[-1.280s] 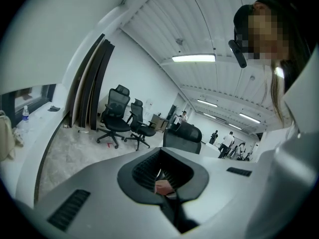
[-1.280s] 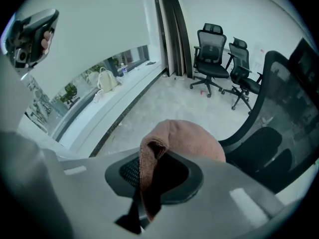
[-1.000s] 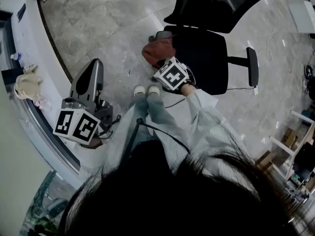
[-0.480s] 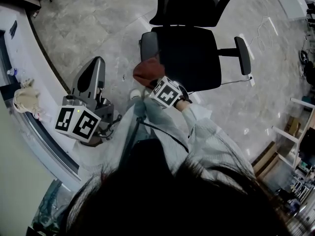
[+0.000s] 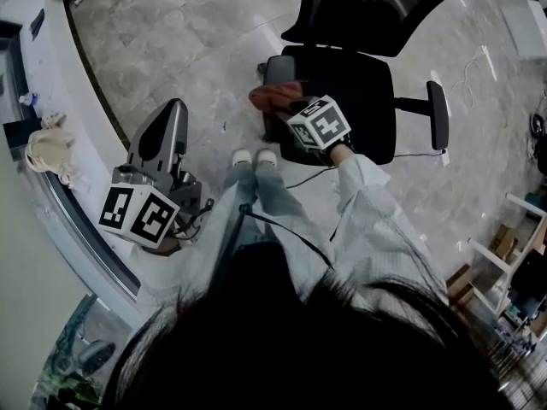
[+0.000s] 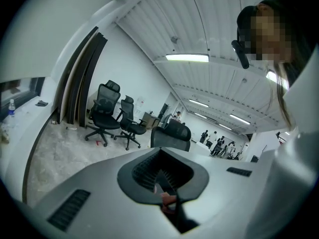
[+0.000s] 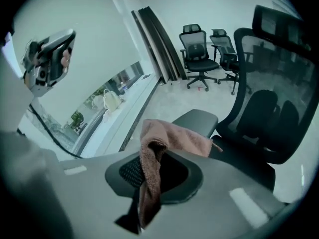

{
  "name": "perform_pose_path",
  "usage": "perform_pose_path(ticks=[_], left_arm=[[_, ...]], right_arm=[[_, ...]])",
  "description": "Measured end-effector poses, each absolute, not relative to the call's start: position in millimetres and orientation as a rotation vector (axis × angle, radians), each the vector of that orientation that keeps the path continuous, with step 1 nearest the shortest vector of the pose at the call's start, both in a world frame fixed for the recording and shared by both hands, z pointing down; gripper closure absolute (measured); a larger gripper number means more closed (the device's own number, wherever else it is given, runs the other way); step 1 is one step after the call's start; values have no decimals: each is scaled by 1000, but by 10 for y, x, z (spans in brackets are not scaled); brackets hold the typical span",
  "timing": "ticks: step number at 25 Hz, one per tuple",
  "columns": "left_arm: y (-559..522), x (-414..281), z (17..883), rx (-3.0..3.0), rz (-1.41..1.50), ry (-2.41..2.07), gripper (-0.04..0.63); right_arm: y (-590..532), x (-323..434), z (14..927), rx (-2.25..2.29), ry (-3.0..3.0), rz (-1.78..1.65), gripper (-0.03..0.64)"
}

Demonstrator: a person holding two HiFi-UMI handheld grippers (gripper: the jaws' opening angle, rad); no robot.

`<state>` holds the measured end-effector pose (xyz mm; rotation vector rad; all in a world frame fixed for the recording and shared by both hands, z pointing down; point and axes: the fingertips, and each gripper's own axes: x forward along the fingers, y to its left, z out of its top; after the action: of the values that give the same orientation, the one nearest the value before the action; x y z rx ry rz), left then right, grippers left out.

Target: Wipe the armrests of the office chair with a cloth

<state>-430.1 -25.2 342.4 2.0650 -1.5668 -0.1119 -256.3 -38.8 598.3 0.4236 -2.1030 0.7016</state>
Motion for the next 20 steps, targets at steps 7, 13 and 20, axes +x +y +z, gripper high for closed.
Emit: perform_pose_path(ticks=[7, 13, 20], left_arm=[[-156, -4609, 3551, 1979, -100, -1655, 592], [-123, -4704, 3572, 1947, -102, -1693, 592], [-159, -4630, 3532, 1988, -115, -1654, 592]], right_arm=[[-1388, -2475, 6090, 612, -2059, 703, 571], [-1692, -2587, 6152, 634, -1997, 680, 571], [-1076, -2775, 6192, 499, -1994, 669, 571]])
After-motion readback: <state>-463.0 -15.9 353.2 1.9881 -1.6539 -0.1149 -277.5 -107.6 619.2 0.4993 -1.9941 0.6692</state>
